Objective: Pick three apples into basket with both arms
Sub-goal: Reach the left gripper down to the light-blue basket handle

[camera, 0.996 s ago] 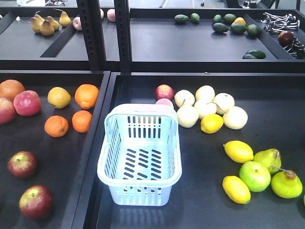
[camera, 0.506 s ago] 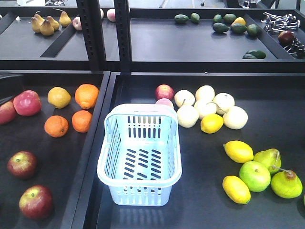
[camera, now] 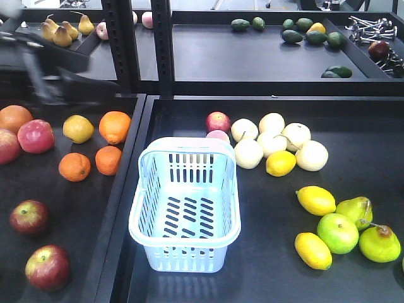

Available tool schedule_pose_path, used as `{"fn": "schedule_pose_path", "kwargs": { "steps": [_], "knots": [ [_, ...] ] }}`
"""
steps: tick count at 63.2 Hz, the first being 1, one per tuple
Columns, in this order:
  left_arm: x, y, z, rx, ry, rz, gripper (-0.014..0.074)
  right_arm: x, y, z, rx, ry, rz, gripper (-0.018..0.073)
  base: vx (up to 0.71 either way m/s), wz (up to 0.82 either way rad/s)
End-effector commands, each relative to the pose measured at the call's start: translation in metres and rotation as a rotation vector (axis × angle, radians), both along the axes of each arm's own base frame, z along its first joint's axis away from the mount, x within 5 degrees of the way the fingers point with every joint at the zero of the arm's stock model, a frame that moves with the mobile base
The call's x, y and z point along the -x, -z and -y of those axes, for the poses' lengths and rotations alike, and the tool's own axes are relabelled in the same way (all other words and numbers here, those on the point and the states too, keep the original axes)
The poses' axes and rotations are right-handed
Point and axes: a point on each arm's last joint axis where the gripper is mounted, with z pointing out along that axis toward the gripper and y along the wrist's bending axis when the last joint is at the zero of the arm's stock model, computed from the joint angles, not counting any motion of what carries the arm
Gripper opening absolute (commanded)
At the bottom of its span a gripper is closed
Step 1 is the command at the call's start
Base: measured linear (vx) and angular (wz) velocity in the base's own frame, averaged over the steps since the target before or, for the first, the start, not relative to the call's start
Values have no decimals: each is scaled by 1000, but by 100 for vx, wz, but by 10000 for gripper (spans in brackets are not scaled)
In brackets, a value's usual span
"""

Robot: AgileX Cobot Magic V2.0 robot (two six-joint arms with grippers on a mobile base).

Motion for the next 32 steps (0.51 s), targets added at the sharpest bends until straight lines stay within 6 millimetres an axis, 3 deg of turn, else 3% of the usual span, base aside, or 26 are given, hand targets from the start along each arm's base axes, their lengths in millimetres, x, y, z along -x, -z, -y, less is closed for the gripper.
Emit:
{"fn": "schedule_pose_path", "kwargs": {
  "steps": [1, 18, 32],
  "knots": [
    [-12, -4, 20, -42, 62, 40, 590, 0, -3, 0, 10, -4, 72, -4, 0, 0],
    [-56, 47, 63, -207, 151, -10, 590, 0, -3, 0, 10, -4, 72, -4, 0, 0],
    [-72, 66, 79, -294, 188, -6, 590, 0, -3, 0, 10, -4, 72, -4, 0, 0]
  ]
}}
